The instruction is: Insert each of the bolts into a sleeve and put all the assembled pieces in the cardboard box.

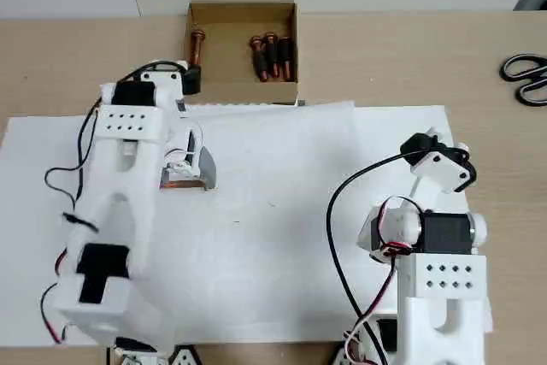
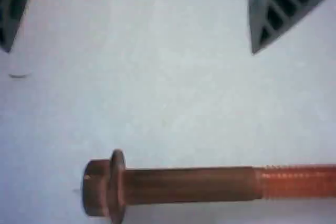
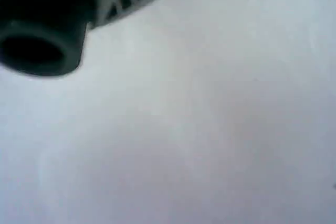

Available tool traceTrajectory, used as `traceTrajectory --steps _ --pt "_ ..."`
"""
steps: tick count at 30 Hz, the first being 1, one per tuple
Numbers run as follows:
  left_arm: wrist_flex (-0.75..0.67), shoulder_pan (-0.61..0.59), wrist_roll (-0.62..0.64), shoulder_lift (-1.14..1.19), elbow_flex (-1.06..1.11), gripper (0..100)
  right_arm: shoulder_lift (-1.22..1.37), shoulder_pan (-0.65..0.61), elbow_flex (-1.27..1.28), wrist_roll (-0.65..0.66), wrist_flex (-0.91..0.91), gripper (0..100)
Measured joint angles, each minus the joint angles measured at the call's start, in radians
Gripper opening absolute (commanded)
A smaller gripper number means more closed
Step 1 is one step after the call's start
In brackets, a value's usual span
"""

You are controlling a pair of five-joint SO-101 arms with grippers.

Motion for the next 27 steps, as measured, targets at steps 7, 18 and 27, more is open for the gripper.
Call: traceTrajectory --steps 7,18,27 --pt "-0.002 -0.025 -0.140 0.109 -0.005 27 0.000 0.000 0.000 0.000 -0.029 0.4" --pt "-0.009 -0.095 -0.872 0.126 -0.196 27 0.000 0.000 0.000 0.000 -0.061 0.4" --pt "-0.009 -0.103 -1.252 0.126 -0.270 27 0.000 0.000 0.000 0.000 -0.061 0.4"
